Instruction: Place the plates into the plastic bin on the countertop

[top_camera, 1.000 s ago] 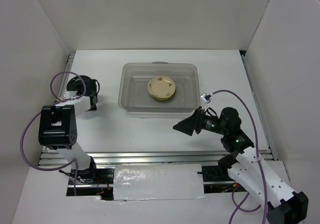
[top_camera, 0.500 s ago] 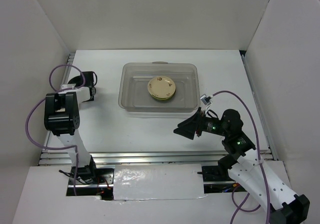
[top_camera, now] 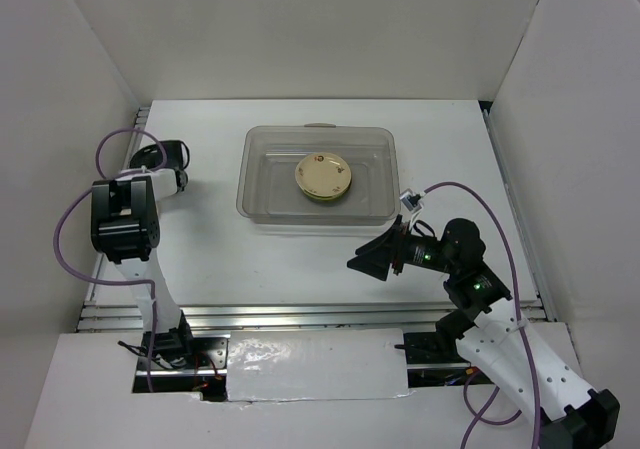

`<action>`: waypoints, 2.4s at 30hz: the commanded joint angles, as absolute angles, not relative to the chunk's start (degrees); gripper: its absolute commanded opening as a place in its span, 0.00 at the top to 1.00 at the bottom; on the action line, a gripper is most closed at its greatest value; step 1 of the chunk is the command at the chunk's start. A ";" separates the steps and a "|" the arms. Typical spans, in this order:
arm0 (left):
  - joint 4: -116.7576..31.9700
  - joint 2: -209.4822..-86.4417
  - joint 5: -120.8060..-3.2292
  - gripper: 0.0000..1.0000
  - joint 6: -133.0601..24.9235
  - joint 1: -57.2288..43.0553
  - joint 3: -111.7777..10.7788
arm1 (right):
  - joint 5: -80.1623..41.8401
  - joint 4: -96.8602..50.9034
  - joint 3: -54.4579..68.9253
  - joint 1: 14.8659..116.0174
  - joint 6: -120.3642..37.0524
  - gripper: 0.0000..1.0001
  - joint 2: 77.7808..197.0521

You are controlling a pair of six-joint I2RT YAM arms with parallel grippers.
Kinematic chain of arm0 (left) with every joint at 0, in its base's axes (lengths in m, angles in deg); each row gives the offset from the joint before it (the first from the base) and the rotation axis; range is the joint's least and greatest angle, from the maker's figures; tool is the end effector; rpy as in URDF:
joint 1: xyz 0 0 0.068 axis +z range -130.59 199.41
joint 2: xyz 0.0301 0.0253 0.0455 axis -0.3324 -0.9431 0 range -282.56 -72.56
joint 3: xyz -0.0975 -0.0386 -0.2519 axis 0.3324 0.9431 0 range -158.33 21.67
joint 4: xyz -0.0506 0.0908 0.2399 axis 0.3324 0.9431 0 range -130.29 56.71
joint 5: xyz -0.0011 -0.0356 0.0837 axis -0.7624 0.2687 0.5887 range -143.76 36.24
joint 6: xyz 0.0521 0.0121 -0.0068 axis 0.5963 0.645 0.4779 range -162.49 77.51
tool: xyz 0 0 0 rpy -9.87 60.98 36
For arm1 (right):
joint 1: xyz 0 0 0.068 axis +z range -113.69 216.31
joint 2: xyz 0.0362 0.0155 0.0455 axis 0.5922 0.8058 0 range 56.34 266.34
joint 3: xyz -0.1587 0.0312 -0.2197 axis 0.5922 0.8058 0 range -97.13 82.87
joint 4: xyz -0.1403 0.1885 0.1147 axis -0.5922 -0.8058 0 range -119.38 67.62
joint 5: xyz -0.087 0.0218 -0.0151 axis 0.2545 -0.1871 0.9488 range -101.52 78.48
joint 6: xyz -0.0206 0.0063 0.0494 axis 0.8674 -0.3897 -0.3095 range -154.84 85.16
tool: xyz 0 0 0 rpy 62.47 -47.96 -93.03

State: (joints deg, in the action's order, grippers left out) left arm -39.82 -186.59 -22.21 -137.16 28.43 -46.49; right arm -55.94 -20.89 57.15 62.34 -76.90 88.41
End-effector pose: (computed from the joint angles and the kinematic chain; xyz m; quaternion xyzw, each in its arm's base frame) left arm 0.4052 0.0831 0.1451 -0.7649 0.4725 -0.0581 0.4340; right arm 0.1199 0.0862 0.2778 -0.1582 0.7108 0.5813 0.3631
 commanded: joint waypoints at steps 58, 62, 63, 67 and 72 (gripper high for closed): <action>-48.23 -162.91 -51.63 1.00 -113.97 30.94 -45.36 | -44.75 -31.78 50.62 61.81 -70.26 0.00 86.57; -33.98 -169.47 -59.10 1.00 -99.02 17.09 -60.39 | -39.84 -35.64 47.28 60.49 -71.14 0.00 88.06; -31.00 -171.07 -60.25 1.00 -97.18 14.52 -63.29 | -38.43 -38.44 45.10 60.14 -71.31 0.00 88.67; -25.97 -178.54 -63.50 1.00 -92.24 6.15 -72.18 | -31.49 -44.52 40.07 58.91 -70.70 0.00 88.51; -21.85 -186.27 -65.45 1.00 -89.87 1.32 -76.59 | -30.68 -49.09 36.82 57.32 -70.70 0.00 87.10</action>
State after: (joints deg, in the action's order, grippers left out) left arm -28.28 -183.16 -63.30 -94.56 0.63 -74.34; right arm -33.26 -44.73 40.00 58.10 -71.40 88.35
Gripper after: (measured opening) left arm 0.094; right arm 0.997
